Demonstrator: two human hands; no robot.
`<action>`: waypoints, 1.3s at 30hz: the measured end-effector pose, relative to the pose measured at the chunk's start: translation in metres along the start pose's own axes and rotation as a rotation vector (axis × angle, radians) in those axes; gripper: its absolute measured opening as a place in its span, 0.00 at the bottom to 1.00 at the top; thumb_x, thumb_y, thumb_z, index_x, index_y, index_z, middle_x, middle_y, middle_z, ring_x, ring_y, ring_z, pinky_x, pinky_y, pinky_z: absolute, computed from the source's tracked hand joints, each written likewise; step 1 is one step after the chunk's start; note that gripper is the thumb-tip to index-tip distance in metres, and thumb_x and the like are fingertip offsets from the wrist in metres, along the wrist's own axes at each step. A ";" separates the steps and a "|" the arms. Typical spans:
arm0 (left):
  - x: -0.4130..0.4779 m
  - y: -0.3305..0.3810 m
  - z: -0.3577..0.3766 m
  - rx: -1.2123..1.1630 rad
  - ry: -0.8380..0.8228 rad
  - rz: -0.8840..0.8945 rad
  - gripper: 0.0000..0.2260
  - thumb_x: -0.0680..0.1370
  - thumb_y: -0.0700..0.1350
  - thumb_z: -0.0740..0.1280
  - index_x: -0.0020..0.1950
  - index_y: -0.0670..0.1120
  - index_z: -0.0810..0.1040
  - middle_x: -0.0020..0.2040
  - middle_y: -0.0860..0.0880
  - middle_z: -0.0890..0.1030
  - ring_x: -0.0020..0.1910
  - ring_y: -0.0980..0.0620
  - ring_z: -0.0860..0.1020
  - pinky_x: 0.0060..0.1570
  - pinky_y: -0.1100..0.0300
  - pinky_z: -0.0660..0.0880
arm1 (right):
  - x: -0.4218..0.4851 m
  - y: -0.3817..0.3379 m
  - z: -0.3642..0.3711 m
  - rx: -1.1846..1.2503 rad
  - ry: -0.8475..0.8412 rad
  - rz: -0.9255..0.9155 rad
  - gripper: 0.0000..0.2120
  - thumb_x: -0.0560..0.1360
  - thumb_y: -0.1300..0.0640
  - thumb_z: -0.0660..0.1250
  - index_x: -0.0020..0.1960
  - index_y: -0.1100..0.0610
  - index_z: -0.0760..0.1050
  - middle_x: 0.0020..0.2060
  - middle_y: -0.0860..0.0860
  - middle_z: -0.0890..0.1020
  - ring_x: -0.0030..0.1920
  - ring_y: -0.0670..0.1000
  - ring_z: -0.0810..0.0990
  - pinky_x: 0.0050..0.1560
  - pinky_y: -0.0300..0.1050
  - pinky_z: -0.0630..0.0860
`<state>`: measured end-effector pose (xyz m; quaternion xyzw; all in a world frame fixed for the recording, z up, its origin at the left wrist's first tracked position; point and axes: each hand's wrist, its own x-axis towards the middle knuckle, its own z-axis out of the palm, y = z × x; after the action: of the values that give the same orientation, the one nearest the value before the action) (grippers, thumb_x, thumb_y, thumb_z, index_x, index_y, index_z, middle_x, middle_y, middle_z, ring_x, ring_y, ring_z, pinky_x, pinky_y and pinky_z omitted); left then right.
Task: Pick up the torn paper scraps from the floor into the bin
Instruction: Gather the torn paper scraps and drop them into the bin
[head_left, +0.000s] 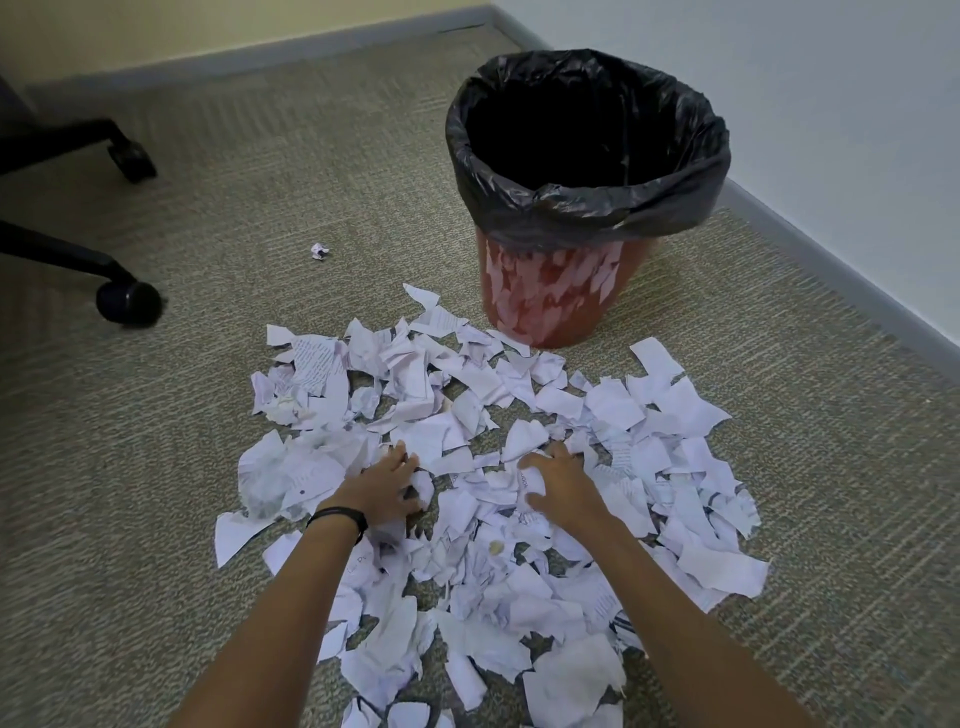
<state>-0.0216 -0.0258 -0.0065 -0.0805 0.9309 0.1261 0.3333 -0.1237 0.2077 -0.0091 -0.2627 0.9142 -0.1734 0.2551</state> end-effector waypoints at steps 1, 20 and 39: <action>-0.003 0.003 -0.004 -0.043 -0.053 0.004 0.33 0.80 0.56 0.58 0.77 0.44 0.47 0.77 0.42 0.41 0.77 0.47 0.49 0.73 0.55 0.56 | -0.002 0.001 0.000 0.017 -0.028 -0.017 0.21 0.75 0.54 0.66 0.67 0.51 0.69 0.69 0.57 0.62 0.68 0.57 0.65 0.57 0.48 0.72; -0.060 0.009 -0.039 -0.313 0.004 0.118 0.16 0.75 0.37 0.68 0.61 0.47 0.76 0.49 0.52 0.75 0.42 0.61 0.74 0.40 0.73 0.72 | -0.024 0.001 -0.049 0.529 -0.304 -0.029 0.08 0.69 0.63 0.74 0.45 0.55 0.78 0.44 0.47 0.79 0.44 0.47 0.77 0.42 0.32 0.72; -0.063 0.112 -0.262 -1.499 0.455 0.406 0.06 0.80 0.38 0.60 0.52 0.43 0.77 0.52 0.48 0.81 0.41 0.59 0.83 0.41 0.69 0.78 | -0.008 -0.087 -0.271 1.520 0.307 -0.146 0.03 0.75 0.67 0.65 0.42 0.62 0.75 0.35 0.52 0.82 0.33 0.45 0.82 0.34 0.36 0.80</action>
<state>-0.1566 0.0093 0.2496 -0.1355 0.6403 0.7552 -0.0361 -0.2347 0.1923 0.2526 -0.0485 0.5499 -0.8033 0.2237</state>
